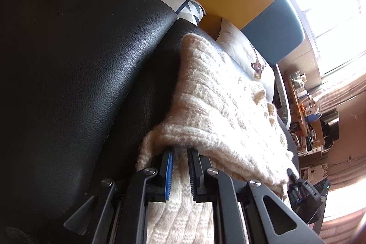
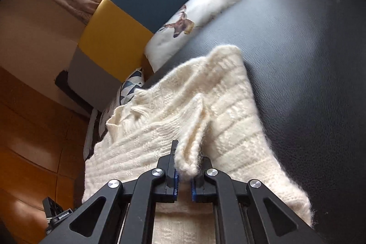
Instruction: Fold clothes
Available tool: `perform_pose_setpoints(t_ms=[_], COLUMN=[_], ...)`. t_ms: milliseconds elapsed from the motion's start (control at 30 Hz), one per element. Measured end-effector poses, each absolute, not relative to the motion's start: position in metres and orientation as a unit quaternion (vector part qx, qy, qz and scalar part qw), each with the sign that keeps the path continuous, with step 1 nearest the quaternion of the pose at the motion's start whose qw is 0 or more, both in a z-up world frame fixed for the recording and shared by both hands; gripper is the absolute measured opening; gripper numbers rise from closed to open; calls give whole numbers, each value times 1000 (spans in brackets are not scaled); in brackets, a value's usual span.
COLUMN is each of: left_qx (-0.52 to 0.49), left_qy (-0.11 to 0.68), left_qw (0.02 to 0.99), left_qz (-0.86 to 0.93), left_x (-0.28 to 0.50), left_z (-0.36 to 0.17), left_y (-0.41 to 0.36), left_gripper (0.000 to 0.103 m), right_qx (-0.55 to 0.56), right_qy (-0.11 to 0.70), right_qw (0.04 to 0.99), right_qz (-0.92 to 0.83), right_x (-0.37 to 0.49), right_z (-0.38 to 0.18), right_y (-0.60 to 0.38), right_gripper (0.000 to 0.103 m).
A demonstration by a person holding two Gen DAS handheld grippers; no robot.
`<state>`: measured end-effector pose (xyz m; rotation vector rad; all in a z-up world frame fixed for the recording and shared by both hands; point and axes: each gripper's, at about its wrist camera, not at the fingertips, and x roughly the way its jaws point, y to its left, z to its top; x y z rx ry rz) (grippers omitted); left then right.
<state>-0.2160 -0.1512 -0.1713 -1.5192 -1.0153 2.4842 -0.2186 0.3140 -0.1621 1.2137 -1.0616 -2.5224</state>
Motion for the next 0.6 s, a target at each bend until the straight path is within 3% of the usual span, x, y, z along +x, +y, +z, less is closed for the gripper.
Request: perform_pose_setpoints(t_ms=[333,500,600], left_qx=[-460,-419,-418], left_qy=[-338,-339,-329], left_qw=[58,103,120], left_qz=[819,836,838], left_x=[-177,-194,-222], left_z=[-142,-120,-122], left_y=[-173,-161,-139], left_gripper=[11,11,14], right_qx=[408,381,382], right_qy=[-347,-282,-248], right_qw=[63,20,35], right_qz=[-842,-880,-890], right_x=[-219,-204,-207], right_z=[-160,-123,-105], right_y=[319,320,305], right_gripper=[16,48,51])
